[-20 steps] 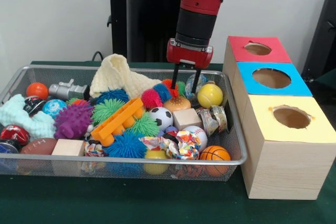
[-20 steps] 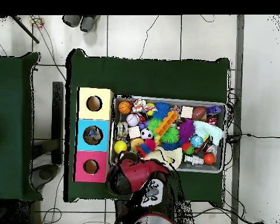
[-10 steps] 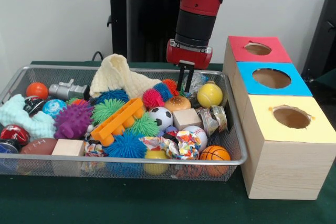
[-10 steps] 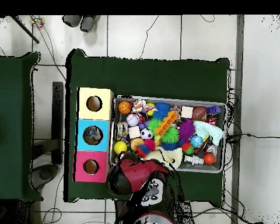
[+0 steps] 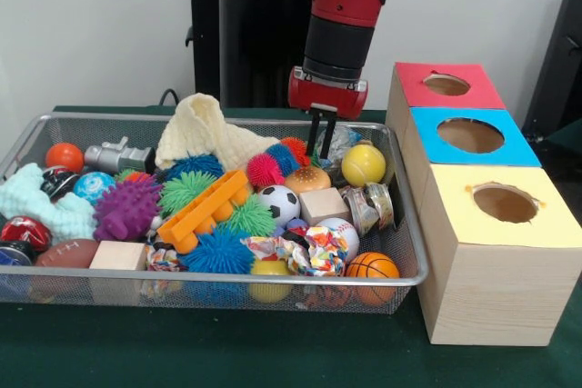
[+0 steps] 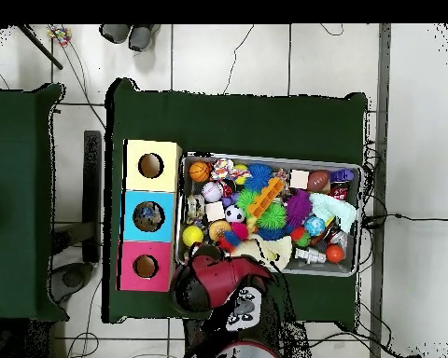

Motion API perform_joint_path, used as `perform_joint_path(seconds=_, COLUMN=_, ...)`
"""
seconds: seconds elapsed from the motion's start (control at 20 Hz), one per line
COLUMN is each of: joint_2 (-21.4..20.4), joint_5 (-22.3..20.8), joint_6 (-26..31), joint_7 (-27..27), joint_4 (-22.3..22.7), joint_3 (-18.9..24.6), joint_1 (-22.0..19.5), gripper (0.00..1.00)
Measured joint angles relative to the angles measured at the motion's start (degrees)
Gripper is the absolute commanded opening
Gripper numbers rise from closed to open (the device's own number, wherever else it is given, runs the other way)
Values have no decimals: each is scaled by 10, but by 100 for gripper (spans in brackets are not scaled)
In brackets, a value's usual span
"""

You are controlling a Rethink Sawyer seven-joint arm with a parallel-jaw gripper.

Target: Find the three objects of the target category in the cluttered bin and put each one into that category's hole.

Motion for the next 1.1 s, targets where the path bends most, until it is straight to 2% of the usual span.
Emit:
perform_joint_path(seconds=0.25, joint_2=-28, joint_5=0, joint_6=0, joint_7=0, joint_4=21, joint_3=11, joint_1=-14, gripper=0)
perform_joint_path(seconds=0.45, joint_2=-77, joint_5=2, joint_6=11, joint_7=0, joint_4=51, joint_3=31, joint_1=-33, gripper=0)
perform_joint_path(seconds=0.6, joint_2=-133, joint_5=16, joint_6=49, joint_7=0, joint_4=78, joint_3=51, joint_1=-52, gripper=0)
perform_joint_path(seconds=0.75, joint_2=-166, joint_5=28, joint_6=83, joint_7=0, joint_4=90, joint_3=63, joint_1=-62, gripper=0)
perform_joint_path(seconds=0.9, joint_2=-185, joint_5=35, joint_6=102, joint_7=0, joint_4=95, joint_3=67, joint_1=-63, gripper=0)
perform_joint_path(seconds=1.1, joint_2=-187, joint_5=35, joint_6=103, joint_7=0, joint_4=96, joint_3=68, joint_1=-59, gripper=0)
